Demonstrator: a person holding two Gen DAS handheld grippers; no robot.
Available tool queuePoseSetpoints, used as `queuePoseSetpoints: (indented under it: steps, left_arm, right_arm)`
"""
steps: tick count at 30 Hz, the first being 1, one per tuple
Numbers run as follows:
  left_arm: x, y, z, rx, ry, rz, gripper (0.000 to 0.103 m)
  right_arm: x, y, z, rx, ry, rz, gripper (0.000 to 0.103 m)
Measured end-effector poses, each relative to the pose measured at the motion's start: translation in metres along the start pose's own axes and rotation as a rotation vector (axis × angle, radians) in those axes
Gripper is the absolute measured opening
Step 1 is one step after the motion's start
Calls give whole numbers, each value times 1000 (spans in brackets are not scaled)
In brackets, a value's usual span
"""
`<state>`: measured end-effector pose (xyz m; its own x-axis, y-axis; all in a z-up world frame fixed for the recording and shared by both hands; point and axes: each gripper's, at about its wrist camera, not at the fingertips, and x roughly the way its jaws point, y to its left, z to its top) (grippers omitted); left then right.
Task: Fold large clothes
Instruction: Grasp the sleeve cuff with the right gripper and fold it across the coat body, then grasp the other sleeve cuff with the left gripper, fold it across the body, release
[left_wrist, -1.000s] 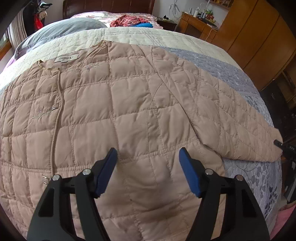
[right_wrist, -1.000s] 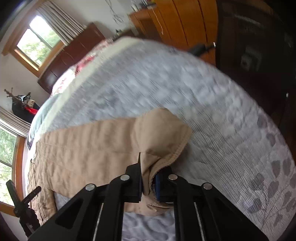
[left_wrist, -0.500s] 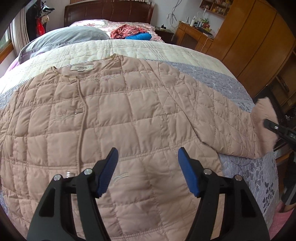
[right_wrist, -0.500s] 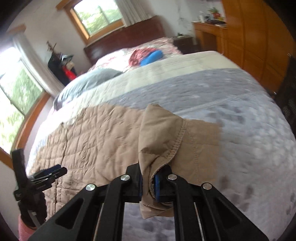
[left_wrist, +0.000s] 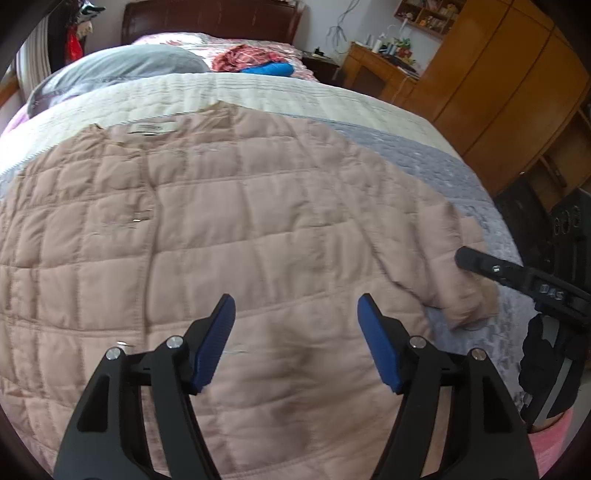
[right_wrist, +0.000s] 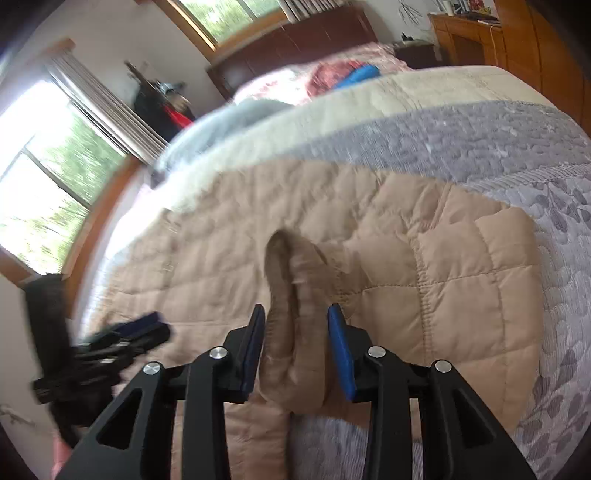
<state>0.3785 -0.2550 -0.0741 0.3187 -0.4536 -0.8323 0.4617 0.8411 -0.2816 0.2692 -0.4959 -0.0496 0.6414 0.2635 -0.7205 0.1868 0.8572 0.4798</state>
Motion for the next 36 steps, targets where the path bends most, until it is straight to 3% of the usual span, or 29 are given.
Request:
queuePoseSetpoints:
  steps: [1,5,11,13,15,17,18,24,29,36]
  left_arm:
    - [1,-6,0,3,4,-21,70]
    - [10,-42,-1,25,30,-111,74]
    - [43,-89,2,51,88,-146,72]
    - [55,-102,1,67,107,-118,52]
    - [65,-108,-1,78,129,-104,25]
    - [68,-110,-1,75,136,-120,10]
    - [66,-110,-2,71,121,-126,5]
    - [15,-91,-1,55,-19,-154,3]
    - [-35,-58,0,42,-143,-103,3]
    - [-80,7,3,-24,-231,-20,3]
  right_arm:
    - [-12,-3,-1,-1,-24,-14,36]
    - [-49,-29,-5,34,-82,-229,36]
    - [-83,-82,-28,134,-83,-289,36]
    - [-88,-94,-33,152,-81,-293,36]
    - [-88,-102,-36,160,-78,-299,36]
    - [-89,-109,-39,166,-73,-299,36]
    - [-89,-111,-40,171,-71,-297,36]
    - [-75,-109,-40,188,-66,-239,36]
    - [-66,-96,-35,183,-61,-177,36]
    - [-30,-65,-25,152,-12,-80,36]
